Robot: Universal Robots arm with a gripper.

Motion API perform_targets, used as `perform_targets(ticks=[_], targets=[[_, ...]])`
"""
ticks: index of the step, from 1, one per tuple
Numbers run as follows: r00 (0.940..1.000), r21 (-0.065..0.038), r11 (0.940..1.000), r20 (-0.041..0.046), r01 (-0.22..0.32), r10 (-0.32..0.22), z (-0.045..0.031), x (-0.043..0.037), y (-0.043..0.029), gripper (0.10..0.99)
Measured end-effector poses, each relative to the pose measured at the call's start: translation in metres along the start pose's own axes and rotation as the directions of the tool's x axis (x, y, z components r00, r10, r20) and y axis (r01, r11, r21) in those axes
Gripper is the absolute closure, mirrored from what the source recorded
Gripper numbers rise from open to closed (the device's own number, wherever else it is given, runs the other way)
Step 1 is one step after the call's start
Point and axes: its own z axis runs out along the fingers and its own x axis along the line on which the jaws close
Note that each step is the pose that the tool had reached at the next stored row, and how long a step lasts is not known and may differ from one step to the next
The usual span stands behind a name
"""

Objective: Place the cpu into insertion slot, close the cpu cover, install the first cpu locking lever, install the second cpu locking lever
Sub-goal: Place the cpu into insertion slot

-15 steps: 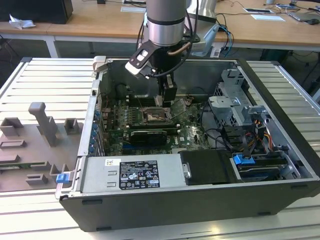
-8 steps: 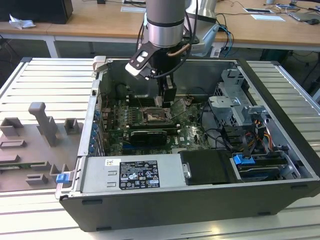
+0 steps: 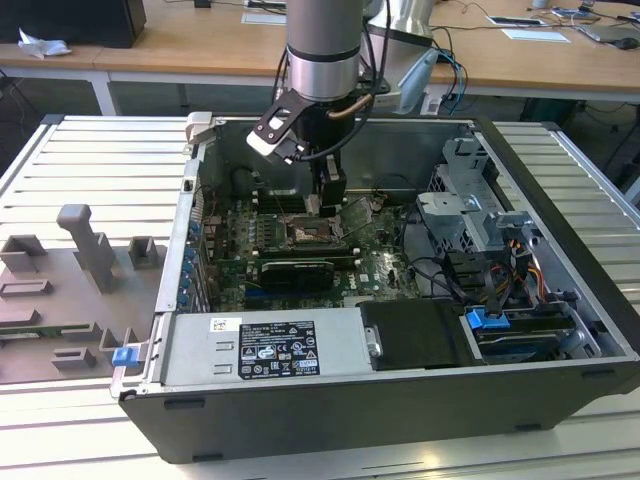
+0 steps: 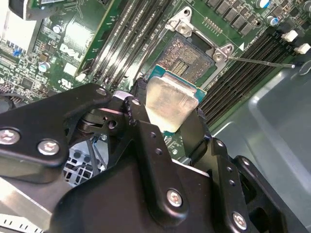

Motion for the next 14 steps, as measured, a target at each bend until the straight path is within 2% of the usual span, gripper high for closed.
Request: perform_targets(ticks=[5, 7, 10, 14], targets=[[1.0, 0.0, 1.0, 0.0001, -0.004, 0.004, 0.0041, 0.0049, -0.0013, 0.561], [1.0, 0.0, 1.0, 0.0004, -0.008, 0.008, 0.009, 0.0098, -0.0027, 0.561], [0.9998, 0.0, 0.9998, 0.0011, -0.017, 0.017, 0.0151, 0.0114, -0.0067, 0.561], [0.9987, -0.001, 0.9988, 0.0046, -0.05, 0.05, 0.0228, 0.0124, -0.0085, 0.561]])
